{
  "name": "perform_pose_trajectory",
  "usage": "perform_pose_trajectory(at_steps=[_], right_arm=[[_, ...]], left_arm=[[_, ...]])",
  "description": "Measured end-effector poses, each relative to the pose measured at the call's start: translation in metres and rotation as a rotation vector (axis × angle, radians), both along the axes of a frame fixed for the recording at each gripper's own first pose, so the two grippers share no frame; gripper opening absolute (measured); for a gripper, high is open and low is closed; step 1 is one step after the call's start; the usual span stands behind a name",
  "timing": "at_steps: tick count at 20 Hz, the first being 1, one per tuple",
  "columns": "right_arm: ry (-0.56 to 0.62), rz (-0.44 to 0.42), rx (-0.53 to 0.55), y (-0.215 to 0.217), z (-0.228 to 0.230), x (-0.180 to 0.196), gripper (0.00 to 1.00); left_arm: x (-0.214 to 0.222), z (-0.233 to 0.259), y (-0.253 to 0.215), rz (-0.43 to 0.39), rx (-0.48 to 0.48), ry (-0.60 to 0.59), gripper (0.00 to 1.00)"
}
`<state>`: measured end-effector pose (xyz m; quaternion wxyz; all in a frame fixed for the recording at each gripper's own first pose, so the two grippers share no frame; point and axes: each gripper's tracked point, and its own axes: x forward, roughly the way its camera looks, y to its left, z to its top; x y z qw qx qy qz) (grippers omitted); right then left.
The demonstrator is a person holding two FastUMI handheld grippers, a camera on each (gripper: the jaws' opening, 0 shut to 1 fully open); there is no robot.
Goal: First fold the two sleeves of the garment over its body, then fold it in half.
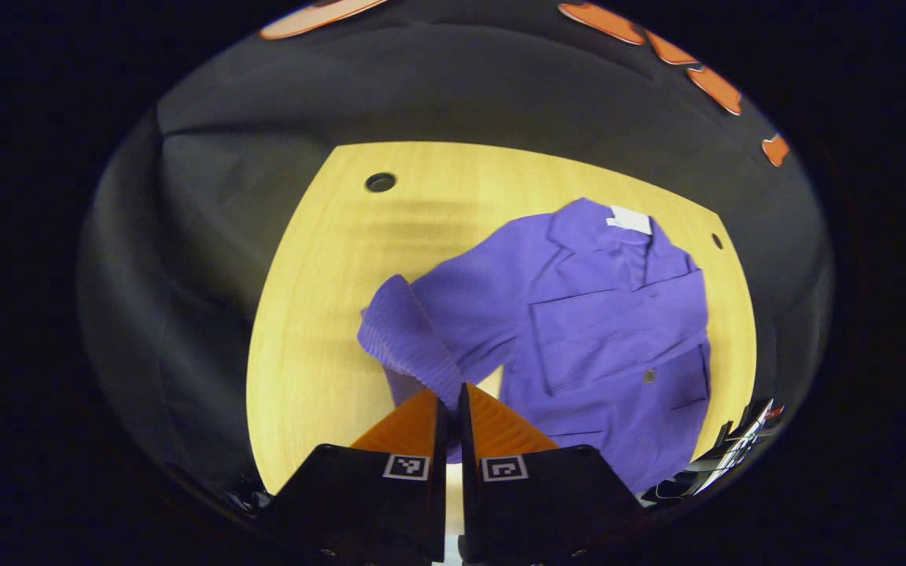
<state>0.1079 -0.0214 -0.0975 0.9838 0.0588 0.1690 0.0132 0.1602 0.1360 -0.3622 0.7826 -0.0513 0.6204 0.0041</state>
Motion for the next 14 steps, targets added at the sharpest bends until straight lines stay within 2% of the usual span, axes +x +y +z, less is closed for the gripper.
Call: perform_pose_trajectory(at_steps=[6, 10, 14], right_arm=[[-0.009, -0.023, 0.042, -0.011, -0.009, -0.011, 0.95], [-0.024, -0.023, 0.019, -0.02, -0.012, -0.017, 0.95], [-0.034, -0.014, 0.025, -0.028, -0.014, -0.02, 0.95]], left_arm=[[0.036, 0.025, -0.086, -0.084, -0.056, -0.052, 0.1], [0.061, 0.033, -0.138, -0.122, -0.062, -0.077, 0.1], [0.085, 0.034, -0.194, -0.194, -0.06, -0.071, 0.1]])
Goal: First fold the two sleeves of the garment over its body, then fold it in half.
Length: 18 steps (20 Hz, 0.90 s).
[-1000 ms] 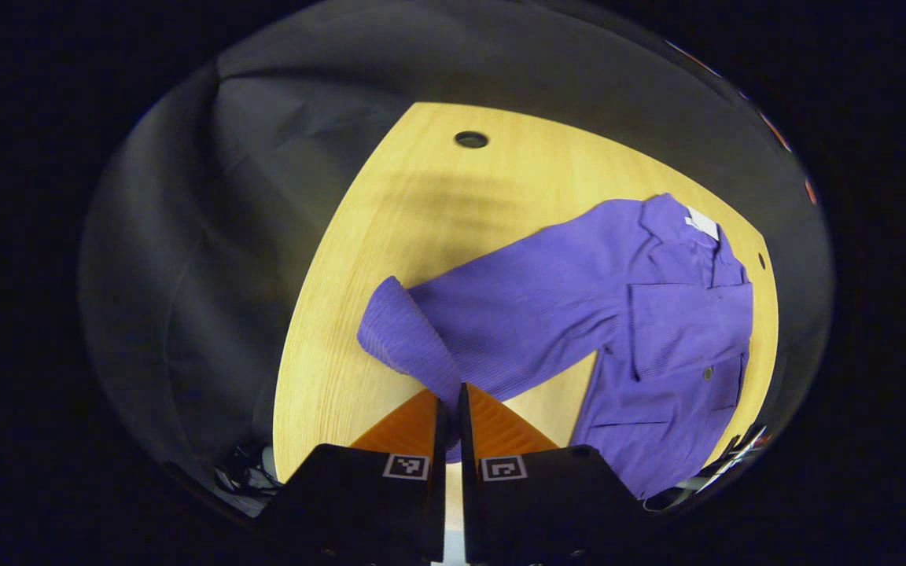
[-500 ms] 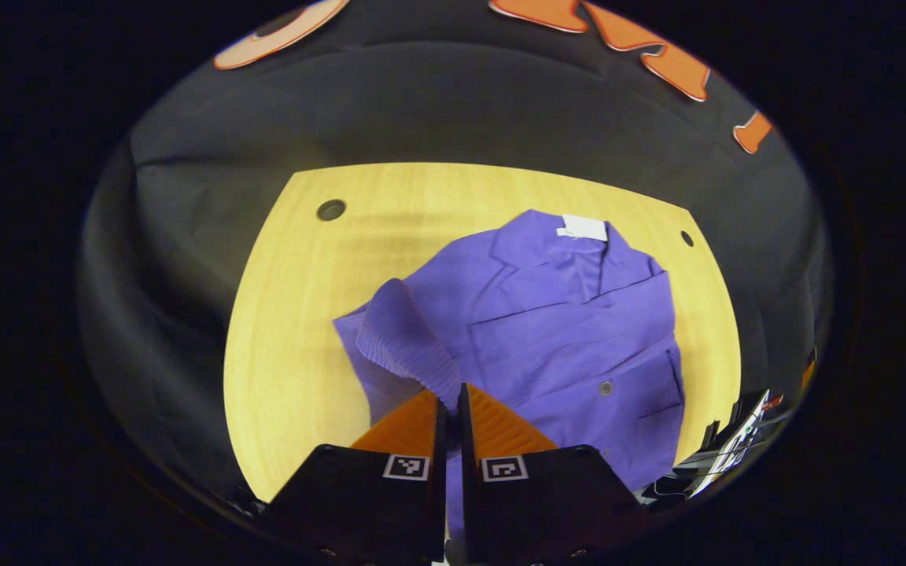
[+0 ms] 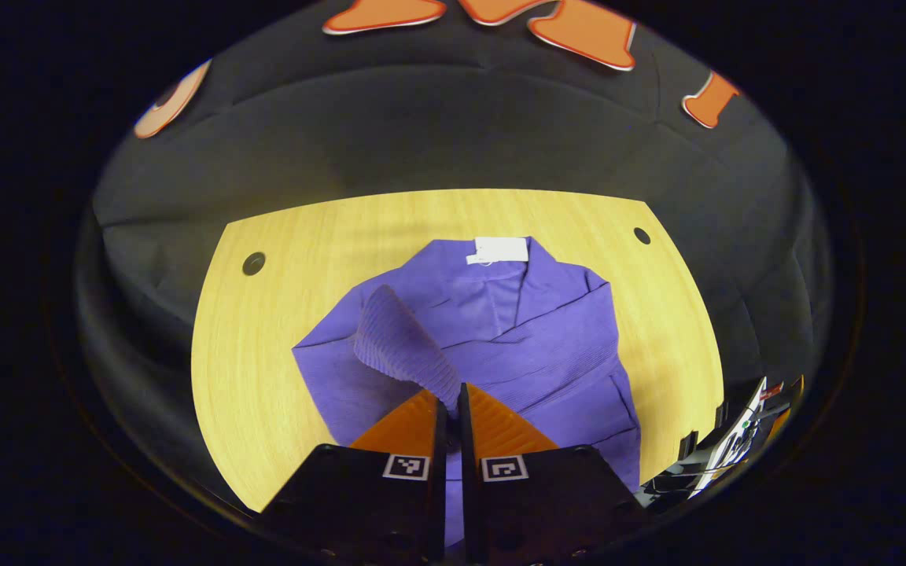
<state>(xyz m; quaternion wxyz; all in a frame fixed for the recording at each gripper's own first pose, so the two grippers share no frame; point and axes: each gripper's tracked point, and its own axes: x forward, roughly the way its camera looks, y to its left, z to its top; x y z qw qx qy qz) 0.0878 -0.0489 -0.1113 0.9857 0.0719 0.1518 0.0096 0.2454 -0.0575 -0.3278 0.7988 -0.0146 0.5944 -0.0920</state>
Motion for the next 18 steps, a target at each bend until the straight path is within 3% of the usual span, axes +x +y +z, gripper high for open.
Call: perform_pose_trajectory(at_steps=[3, 4, 5, 7, 11, 14, 16, 18], right_arm=[[-0.021, -0.012, 0.014, -0.007, 0.006, -0.007, 0.95], [-0.027, -0.019, 0.021, -0.01, 0.006, -0.008, 1.0], [-0.03, -0.03, 0.024, -0.014, 0.006, -0.009, 0.95], [-0.031, -0.05, 0.026, -0.023, 0.004, -0.015, 0.95], [-0.018, -0.084, 0.035, -0.039, -0.003, -0.023, 0.95], [-0.012, -0.106, 0.035, -0.048, -0.007, -0.026, 0.95], [-0.01, -0.11, 0.035, -0.05, -0.007, -0.027, 0.95], [-0.012, -0.105, 0.034, -0.049, -0.007, -0.026, 0.95]], left_arm=[[0.017, 0.0, -0.056, -0.076, -0.032, 0.016, 0.1], [0.022, -0.002, -0.071, -0.1, -0.038, 0.02, 0.1], [0.027, -0.004, -0.087, -0.131, -0.039, 0.026, 0.1], [0.037, -0.009, -0.116, -0.19, -0.029, 0.023, 0.1], [0.052, -0.024, -0.154, -0.235, -0.022, 0.014, 0.11], [0.044, -0.023, -0.179, -0.247, -0.105, 0.013, 0.17], [0.04, -0.014, -0.192, -0.257, -0.172, -0.011, 0.3], [0.037, -0.004, -0.193, -0.265, -0.197, -0.05, 0.34]])
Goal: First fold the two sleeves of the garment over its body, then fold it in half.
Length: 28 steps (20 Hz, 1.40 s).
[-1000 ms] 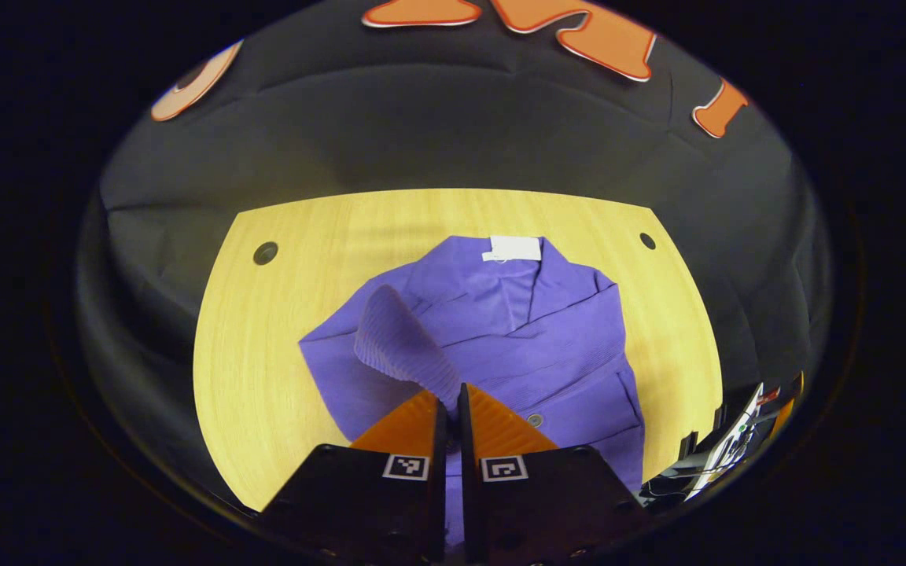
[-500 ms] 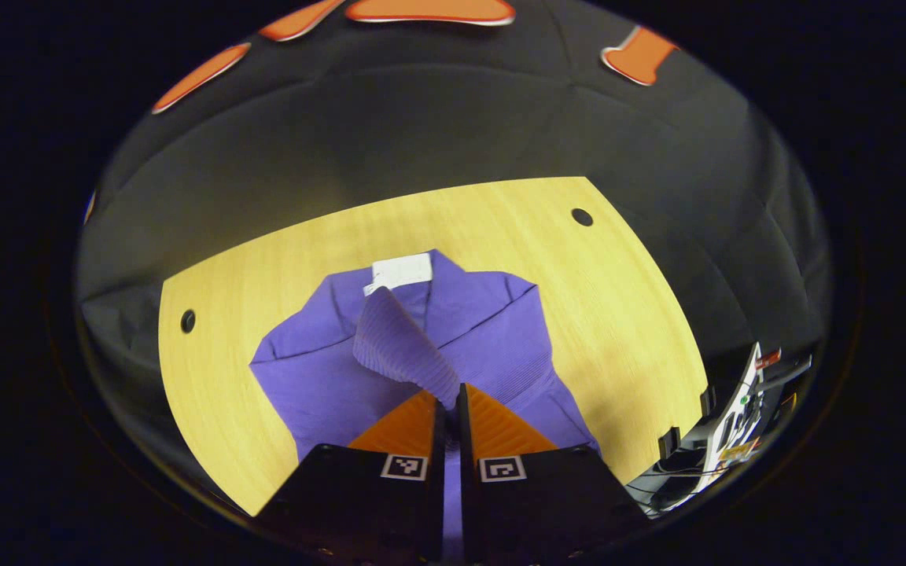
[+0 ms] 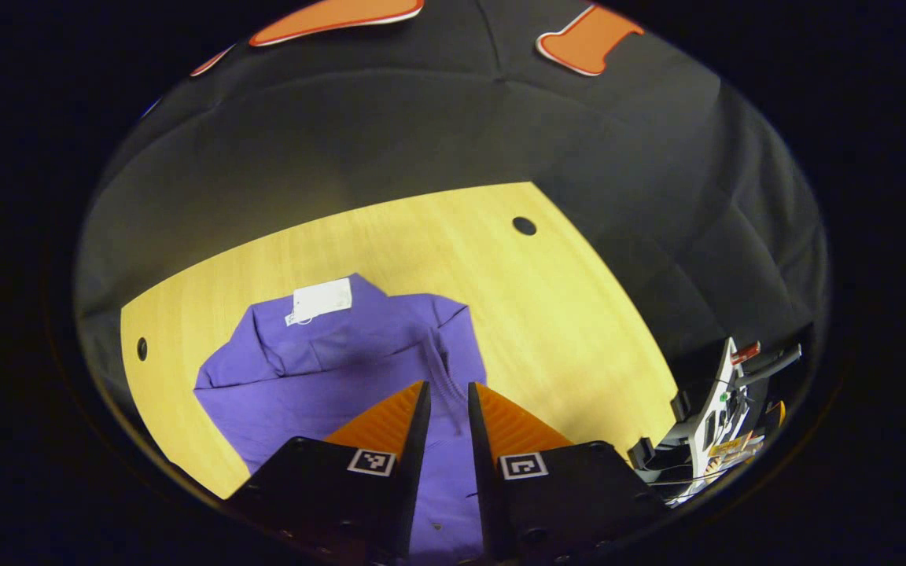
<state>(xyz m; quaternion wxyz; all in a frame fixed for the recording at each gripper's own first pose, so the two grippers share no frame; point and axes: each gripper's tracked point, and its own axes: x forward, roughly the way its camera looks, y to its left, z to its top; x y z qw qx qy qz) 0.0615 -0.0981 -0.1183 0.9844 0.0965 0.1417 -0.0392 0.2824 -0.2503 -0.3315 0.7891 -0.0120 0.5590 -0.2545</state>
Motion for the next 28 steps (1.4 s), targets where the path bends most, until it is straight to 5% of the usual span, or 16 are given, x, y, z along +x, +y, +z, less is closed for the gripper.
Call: perform_pose_trajectory(at_steps=[2, 5, 6, 17, 22, 28], right_arm=[[-0.002, 0.013, -0.005, 0.005, 0.001, 0.002, 0.95], [-0.01, 0.039, -0.021, 0.014, 0.003, 0.01, 0.95], [-0.014, 0.052, -0.024, 0.019, 0.005, 0.011, 0.95], [-0.108, 0.16, -0.073, 0.068, 0.024, 0.038, 0.95], [-0.143, 0.139, -0.071, 0.074, 0.029, 0.049, 0.95], [-0.138, 0.136, -0.082, 0.079, 0.02, 0.046, 0.95]], left_arm=[[0.0, 0.019, 0.005, 0.01, -0.02, -0.066, 0.39], [-0.003, 0.043, 0.027, 0.022, -0.021, -0.197, 0.85], [-0.005, 0.057, 0.036, 0.037, -0.014, -0.25, 0.93], [-0.044, 0.188, 0.153, 0.366, 0.006, -0.817, 0.91], [-0.098, 0.236, 0.192, 0.468, 0.053, -0.962, 0.92], [-0.163, 0.225, 0.246, 0.53, 0.181, -0.997, 0.96]])
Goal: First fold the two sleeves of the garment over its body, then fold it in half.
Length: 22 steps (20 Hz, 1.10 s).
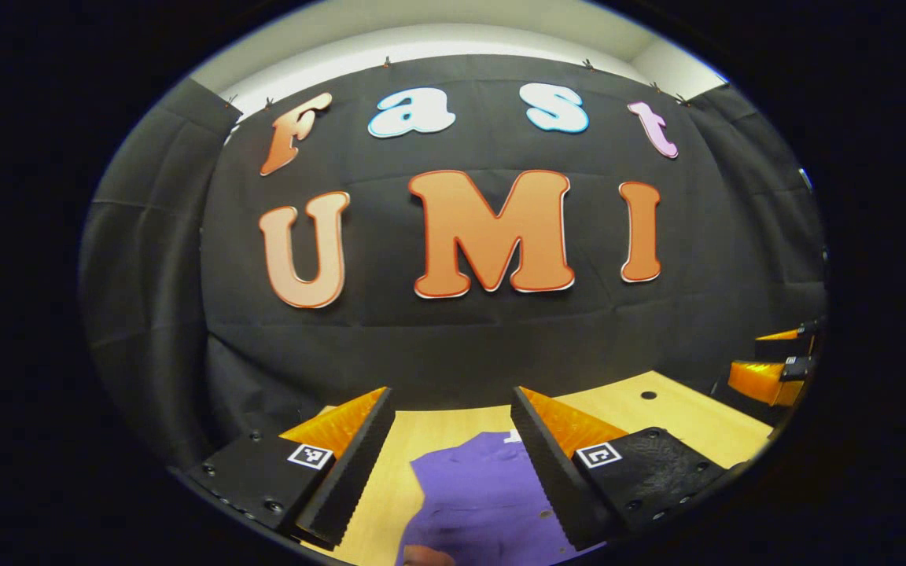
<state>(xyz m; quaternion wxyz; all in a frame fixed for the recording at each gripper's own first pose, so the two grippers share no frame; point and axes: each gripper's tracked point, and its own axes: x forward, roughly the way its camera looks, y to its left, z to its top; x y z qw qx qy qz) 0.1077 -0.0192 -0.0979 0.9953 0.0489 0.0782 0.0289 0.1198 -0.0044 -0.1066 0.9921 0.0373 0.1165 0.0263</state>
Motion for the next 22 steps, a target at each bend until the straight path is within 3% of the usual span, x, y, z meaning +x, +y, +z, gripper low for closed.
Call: perform_pose_trajectory(at_steps=[5, 10, 11, 12, 17, 22], right_arm=[[0.132, 0.02, -0.021, 0.002, -0.043, -0.023, 0.95], [0.345, 0.065, -0.009, 0.012, -0.105, -0.056, 0.95], [0.397, 0.082, -0.006, 0.016, -0.118, -0.066, 0.95], [0.444, 0.098, -0.001, 0.018, -0.131, -0.075, 0.95], [0.678, 0.144, 0.022, 0.028, -0.2, -0.117, 0.96], [0.896, 0.174, 0.049, 0.028, -0.255, -0.161, 0.96]], left_arm=[[-0.043, -0.034, 0.022, 0.014, 0.058, 0.096, 0.96], [-0.084, -0.104, 0.042, 0.037, 0.001, 0.346, 0.96], [-0.091, -0.118, 0.044, 0.032, -0.012, 0.401, 0.93], [-0.099, -0.132, 0.045, 0.03, -0.023, 0.45, 0.97], [-0.143, -0.207, 0.049, -0.022, -0.057, 0.736, 0.97], [-0.169, -0.262, 0.055, -0.012, -0.132, 1.023, 0.98]])
